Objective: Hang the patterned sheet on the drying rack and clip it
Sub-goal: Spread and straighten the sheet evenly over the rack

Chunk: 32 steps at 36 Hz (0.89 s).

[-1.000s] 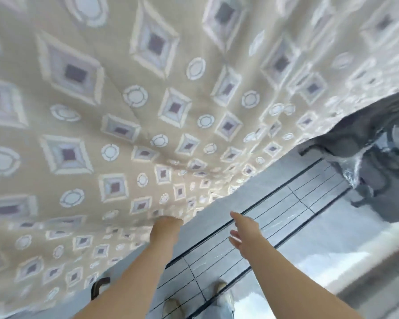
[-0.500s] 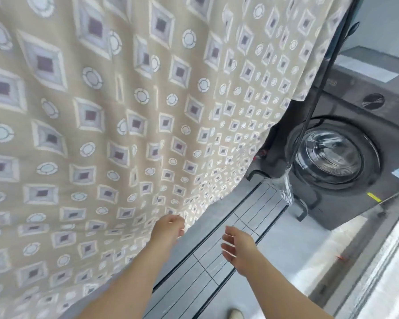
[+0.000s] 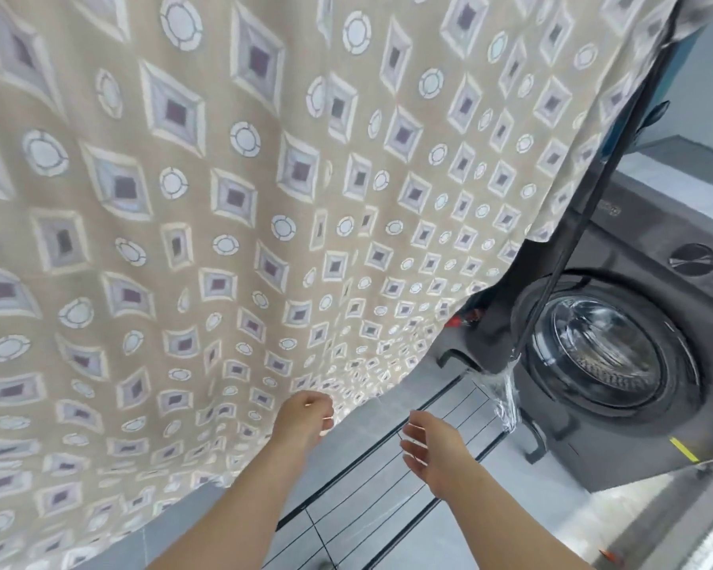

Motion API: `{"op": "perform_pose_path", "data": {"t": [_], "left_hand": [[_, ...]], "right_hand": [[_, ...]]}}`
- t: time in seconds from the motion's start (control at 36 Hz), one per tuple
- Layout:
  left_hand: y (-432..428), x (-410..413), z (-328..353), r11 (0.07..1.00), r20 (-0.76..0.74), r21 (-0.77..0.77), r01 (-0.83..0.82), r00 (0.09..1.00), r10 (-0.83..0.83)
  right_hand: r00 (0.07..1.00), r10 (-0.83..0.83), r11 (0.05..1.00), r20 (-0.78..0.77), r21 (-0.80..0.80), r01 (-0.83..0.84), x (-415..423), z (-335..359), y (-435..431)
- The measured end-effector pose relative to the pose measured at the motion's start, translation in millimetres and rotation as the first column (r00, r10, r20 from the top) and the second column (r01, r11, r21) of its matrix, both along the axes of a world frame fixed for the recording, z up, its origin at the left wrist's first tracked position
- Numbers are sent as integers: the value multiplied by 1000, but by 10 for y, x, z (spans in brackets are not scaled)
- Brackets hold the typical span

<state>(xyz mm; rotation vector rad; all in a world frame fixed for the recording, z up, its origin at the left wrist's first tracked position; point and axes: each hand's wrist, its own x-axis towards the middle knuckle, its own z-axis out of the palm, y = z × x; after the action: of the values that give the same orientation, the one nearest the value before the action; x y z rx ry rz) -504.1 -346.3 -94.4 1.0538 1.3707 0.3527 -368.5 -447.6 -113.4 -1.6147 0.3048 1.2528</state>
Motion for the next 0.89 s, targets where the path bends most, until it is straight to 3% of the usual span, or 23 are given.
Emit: {"op": "perform_pose_path", "data": {"t": [0.33,0.58,0.89], "left_hand": [[150,1332,128,999,-20,37,-13,1000,14],[-50,2661,163,988,4,30,-149,989,148],[-186,3988,467,968,-14,217,-122,992,128]], "right_hand": [[1000,10,999,-8,41,-9,1433,90,88],[992,129,991,8,37,-130,2961,113,66],[991,122,976,62,172,-131,4492,714,258]]}}
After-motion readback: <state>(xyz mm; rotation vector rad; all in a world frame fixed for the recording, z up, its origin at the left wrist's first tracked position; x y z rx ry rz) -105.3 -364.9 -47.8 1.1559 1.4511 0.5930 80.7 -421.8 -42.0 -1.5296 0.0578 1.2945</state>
